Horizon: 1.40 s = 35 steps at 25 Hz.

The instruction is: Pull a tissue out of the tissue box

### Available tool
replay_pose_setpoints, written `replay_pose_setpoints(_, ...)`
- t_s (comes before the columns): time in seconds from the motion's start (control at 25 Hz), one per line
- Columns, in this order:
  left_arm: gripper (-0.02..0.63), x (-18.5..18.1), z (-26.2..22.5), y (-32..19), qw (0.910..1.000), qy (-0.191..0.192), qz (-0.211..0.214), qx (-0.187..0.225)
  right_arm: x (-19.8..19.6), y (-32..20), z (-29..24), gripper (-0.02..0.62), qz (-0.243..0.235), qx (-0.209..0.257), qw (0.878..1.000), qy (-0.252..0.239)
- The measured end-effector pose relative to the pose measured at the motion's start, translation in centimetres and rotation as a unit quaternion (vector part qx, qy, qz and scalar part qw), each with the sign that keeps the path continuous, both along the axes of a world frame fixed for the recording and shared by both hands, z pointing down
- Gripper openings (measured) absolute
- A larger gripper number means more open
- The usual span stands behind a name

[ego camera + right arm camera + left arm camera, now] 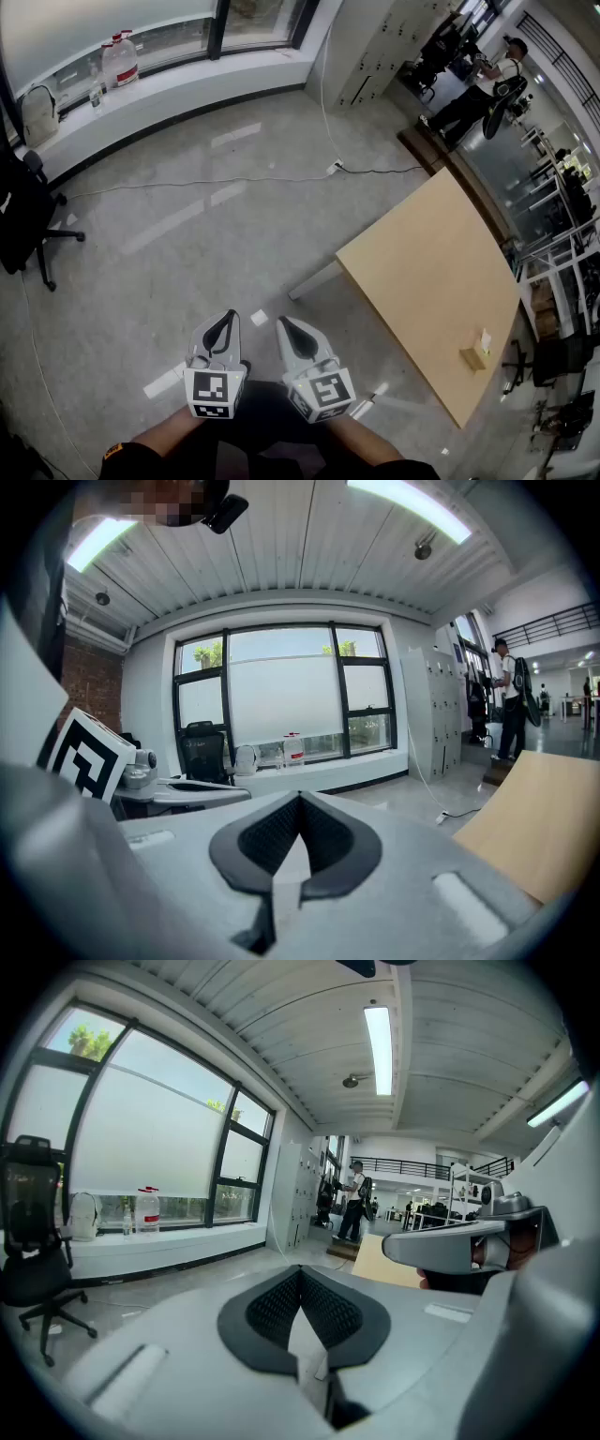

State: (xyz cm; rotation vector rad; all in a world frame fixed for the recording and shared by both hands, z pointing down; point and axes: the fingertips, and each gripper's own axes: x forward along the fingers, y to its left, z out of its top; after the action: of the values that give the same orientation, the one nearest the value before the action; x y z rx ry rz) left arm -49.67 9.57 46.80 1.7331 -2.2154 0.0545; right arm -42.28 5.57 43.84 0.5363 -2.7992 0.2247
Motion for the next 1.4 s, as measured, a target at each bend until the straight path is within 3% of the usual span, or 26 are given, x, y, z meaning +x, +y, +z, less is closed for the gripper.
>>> replay_pose_setpoints(0.64, 0.018, 0.7, -0.5, -0.5, 0.9999, 0.01, 0.01, 0.002, 1.2, -0.1, 0.6, -0.009, 0.025, -0.004, 1.0, -0.009)
replay_pose_setpoints(1.12, 0.018, 5.8, 0.2, -3.0, 0.9955, 0.015, 0.093, -0.001, 6.9, -1.5, 1.5, -0.009, 0.11, -0.015, 0.994, -0.004)
replay_pose_setpoints(1.4, 0.018, 9.6, 0.6, -4.1, 0.9886, 0.014, 0.15, -0.008, 10.8, -1.8, 1.9, -0.009, 0.167, -0.02, 0.986, -0.008)
